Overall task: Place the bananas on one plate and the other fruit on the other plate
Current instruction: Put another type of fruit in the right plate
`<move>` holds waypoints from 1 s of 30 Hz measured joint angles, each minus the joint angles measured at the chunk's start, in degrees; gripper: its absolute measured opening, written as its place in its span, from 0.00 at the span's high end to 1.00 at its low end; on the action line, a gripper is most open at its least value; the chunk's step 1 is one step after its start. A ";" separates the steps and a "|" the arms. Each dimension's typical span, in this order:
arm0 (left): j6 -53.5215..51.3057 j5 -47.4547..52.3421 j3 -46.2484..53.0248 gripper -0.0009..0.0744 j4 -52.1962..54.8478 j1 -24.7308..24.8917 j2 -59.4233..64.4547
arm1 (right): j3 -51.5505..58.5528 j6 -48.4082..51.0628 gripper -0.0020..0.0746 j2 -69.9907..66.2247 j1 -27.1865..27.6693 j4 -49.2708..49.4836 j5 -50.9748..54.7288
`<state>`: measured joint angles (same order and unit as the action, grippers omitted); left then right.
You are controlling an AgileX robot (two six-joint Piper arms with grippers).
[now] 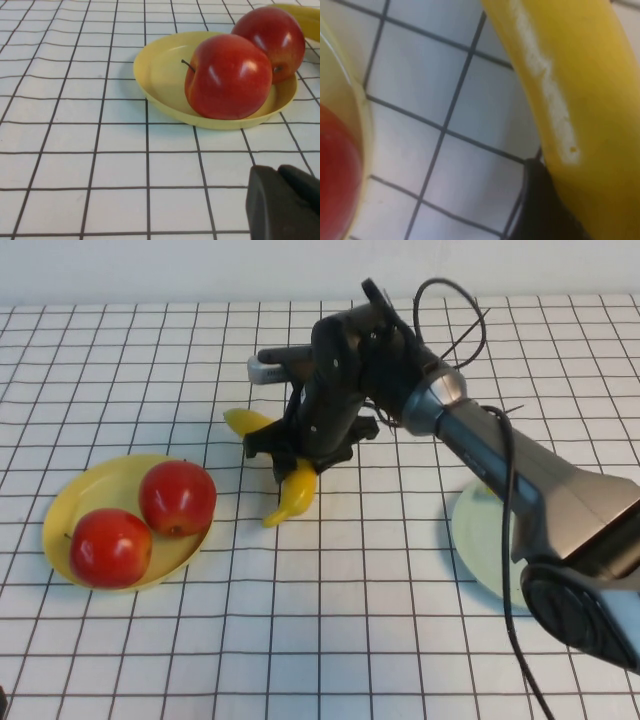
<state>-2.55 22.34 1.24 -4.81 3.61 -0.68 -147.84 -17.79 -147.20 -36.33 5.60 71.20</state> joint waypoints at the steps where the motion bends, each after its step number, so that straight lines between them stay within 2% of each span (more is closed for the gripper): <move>1: 0.00 0.00 0.00 0.99 0.00 0.00 0.00 | 0.11 0.00 0.54 1.16 0.00 -0.79 0.00; 5: 0.00 0.00 0.00 0.99 0.00 0.00 0.00 | 2.02 0.00 0.54 7.60 0.00 -3.85 0.14; 8: 0.00 0.00 0.00 0.99 0.00 0.00 0.00 | 7.80 0.00 0.54 13.73 0.00 -7.05 0.00; 11: 0.00 0.00 0.00 0.99 0.00 0.00 0.00 | 19.13 -0.71 0.54 20.57 0.00 -10.22 -0.26; 16: 0.00 0.00 0.00 0.99 0.00 0.00 0.00 | 44.86 -4.67 0.54 32.30 0.81 -14.75 -0.58; 21: 0.00 0.00 0.00 0.99 0.00 0.00 0.00 | 64.09 -7.08 0.54 44.42 5.87 -13.37 -7.83; 25: 0.00 0.00 0.00 0.99 0.00 0.00 0.00 | 74.21 -6.91 0.54 49.68 9.32 -12.72 -12.92; 30: 0.00 0.00 0.00 0.99 0.00 0.00 0.00 | 79.37 -2.36 0.54 50.10 10.97 -12.64 -16.13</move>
<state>-2.55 22.34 1.24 -4.81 3.61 -0.68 -68.46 -20.15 -97.10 -25.36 -7.03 55.06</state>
